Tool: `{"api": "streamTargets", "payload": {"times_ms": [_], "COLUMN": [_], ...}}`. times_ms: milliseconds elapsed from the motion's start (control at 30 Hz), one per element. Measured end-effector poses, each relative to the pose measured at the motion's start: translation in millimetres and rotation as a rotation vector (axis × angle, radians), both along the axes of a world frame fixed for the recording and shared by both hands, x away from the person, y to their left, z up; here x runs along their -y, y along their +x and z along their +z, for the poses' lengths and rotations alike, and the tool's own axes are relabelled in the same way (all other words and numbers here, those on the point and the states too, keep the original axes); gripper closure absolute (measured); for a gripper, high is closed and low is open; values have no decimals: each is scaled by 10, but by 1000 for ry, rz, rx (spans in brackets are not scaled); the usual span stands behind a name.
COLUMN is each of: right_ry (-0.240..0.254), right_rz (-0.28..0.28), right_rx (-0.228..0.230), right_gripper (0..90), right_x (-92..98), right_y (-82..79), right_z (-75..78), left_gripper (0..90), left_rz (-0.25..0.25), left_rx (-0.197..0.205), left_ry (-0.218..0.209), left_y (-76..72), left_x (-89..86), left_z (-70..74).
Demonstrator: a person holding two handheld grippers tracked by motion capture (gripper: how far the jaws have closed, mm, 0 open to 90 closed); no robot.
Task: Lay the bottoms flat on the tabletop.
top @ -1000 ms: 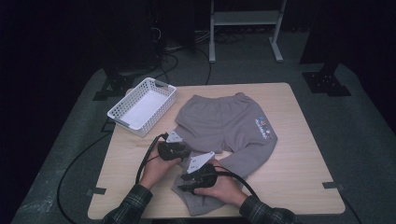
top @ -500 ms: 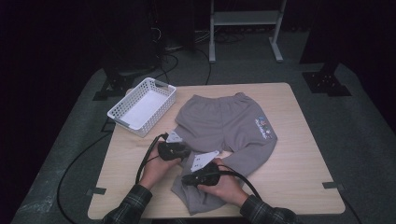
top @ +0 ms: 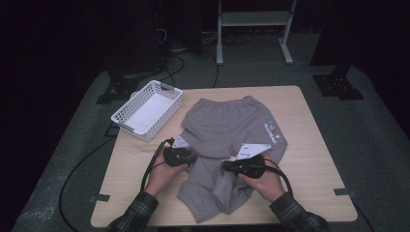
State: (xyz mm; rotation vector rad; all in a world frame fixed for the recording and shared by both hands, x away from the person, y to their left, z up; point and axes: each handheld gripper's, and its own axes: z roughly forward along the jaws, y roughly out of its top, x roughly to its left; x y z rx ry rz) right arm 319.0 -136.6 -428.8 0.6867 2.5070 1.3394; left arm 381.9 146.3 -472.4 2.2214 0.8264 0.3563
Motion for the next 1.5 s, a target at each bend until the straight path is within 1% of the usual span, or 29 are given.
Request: {"api": "streamTargets", "payload": {"times_ms": [33, 167, 200, 300, 333, 400, 533, 600, 733, 767, 800, 833, 967, 1000, 1067, 1100, 1133, 1200, 1267, 1300, 1333, 1367, 1500], "right_ry": [2, 9, 5, 1, -9, -5, -21, -38, -95, -113, -113, -150, -181, -184, -181, -160, -133, -79, -38, -14, 0, 2, 11], "right_rz": [-22, -119, -146, -203, -228, -258, -324, -356, -430, -449, -449, -490, -539, -549, -548, -536, -524, -501, -463, -438, -412, -394, -309], "right_rx": [9, 21, 30, 41, 47, 48, 50, 57, 54, 51, 51, 41, 8, -16, -36, -43, -38, -15, 6, 7, 4, 9, -2], "right_gripper": [847, 847, 846, 847, 847, 847, 847, 847, 846, 847, 847, 846, 846, 844, 822, 775, 727, 660, 612, 612, 608, 603, 607], "right_x": [83, 408, 504, 706, 796, 920, 1200, 1338, 1609, 1665, 1665, 1791, 1978, 2030, 2076, 2089, 2089, 2040, 1942, 1879, 1806, 1727, 1410], "right_y": [-1, -61, -87, -151, -184, -236, -372, -436, -521, -525, -525, -517, -509, -514, -526, -531, -532, -531, -500, -467, -427, -379, -191], "right_z": [12, 40, 44, 48, 43, 37, 22, 8, -48, -69, -69, -121, -202, -228, -256, -255, -237, -159, -80, -54, -36, -26, -48], "left_gripper": [622, 622, 621, 621, 619, 618, 618, 618, 618, 617, 617, 617, 616, 616, 616, 616, 616, 616, 616, 616, 616, 616, 616], "left_rz": [3, 16, 19, 34, 41, 52, 61, 66, 71, 69, 69, 70, 71, 70, 72, 72, 72, 74, 76, 76, 76, 76, 78], "left_rx": [1, 1, 2, 6, 9, 12, 19, 18, 16, 15, 15, 15, 14, 14, 13, 13, 15, 15, 17, 17, 17, 18, 20], "left_ry": [-2, -6, -8, -10, -14, -20, -19, -17, -14, -13, -13, -12, -8, -7, -9, -8, -7, -11, -14, -14, -14, -13, -17], "left_y": [-4, -29, -32, -50, -59, -75, -91, -97, -99, -97, -97, -97, -96, -96, -98, -98, -97, -100, -103, -103, -103, -103, -106], "left_x": [1, -9, -11, -11, -10, -9, -15, -12, -5, -7, -7, -6, -2, -3, -2, -2, -2, -1, -2, -2, -2, -2, -3], "left_z": [-2, -5, -7, -11, -15, -21, -24, -23, -20, -19, -19, -18, -15, -14, -15, -15, -15, -18, -21, -21, -21, -21, -24]}}
